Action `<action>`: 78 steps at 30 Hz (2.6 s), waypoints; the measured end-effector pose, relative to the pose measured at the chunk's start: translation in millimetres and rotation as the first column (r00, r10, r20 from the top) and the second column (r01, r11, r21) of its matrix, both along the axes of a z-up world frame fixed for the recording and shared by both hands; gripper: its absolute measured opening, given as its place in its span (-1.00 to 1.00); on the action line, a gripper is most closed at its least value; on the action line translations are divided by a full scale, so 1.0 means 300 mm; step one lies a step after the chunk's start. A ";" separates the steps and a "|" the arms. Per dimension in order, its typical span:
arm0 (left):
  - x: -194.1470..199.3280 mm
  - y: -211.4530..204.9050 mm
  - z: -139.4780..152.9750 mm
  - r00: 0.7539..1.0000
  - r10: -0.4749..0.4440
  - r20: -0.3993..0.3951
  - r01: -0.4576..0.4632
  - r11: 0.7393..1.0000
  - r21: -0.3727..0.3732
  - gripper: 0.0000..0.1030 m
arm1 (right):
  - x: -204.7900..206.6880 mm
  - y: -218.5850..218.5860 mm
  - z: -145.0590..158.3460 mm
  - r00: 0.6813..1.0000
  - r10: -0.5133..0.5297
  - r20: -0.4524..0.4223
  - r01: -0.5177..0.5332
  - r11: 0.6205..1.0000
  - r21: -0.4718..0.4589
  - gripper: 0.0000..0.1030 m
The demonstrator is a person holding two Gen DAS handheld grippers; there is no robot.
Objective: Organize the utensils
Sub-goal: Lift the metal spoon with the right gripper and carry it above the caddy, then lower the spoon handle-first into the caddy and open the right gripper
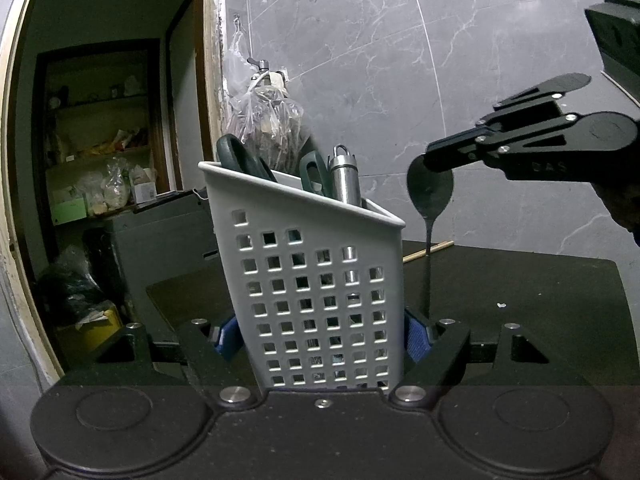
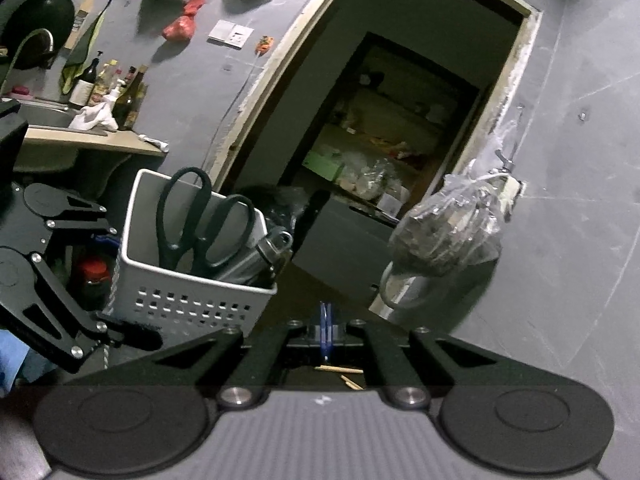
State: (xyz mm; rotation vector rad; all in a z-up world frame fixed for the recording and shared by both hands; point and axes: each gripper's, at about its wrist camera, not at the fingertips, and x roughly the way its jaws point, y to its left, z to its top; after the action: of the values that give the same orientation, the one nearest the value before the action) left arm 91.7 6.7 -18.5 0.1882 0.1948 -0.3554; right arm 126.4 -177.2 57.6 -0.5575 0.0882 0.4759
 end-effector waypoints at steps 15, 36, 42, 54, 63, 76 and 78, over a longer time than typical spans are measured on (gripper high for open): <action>0.001 0.000 0.001 1.000 0.001 0.000 -0.001 1.000 0.000 0.52 | 0.026 0.002 0.015 0.999 0.018 -0.037 -0.017 1.000 0.021 -0.98; 0.000 0.002 0.000 1.000 0.000 0.000 0.000 1.000 -0.001 0.52 | 0.021 -0.016 -0.008 0.997 0.019 -0.076 -0.015 0.998 0.056 -0.98; 0.000 0.003 0.001 1.000 0.000 0.000 0.000 1.000 -0.001 0.52 | 0.007 -0.024 0.008 1.000 0.001 -0.029 0.002 0.995 0.100 -0.99; 0.004 0.001 0.000 1.000 0.001 -0.003 -0.001 1.000 -0.004 0.52 | -0.047 -0.029 0.136 0.990 -0.002 0.139 -0.020 0.987 0.162 -0.99; 0.013 -0.006 0.003 1.000 0.006 -0.007 -0.006 1.000 -0.005 0.52 | -0.095 0.001 0.296 0.945 0.068 0.320 -0.156 0.954 0.256 -0.98; 0.014 -0.007 0.007 1.000 0.004 -0.009 -0.004 1.000 -0.007 0.52 | -0.077 0.141 0.264 0.935 0.243 0.259 -0.308 0.917 0.252 -0.98; 0.015 -0.010 0.008 1.000 0.004 -0.009 -0.004 1.000 -0.007 0.52 | -0.076 0.147 0.256 0.936 0.251 0.247 -0.312 0.915 0.254 -0.98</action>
State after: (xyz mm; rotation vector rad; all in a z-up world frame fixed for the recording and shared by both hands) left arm 96.2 3.6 -16.0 0.1797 0.2024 -0.3531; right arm 103.7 -133.1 134.6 -0.3278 -0.2665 0.6970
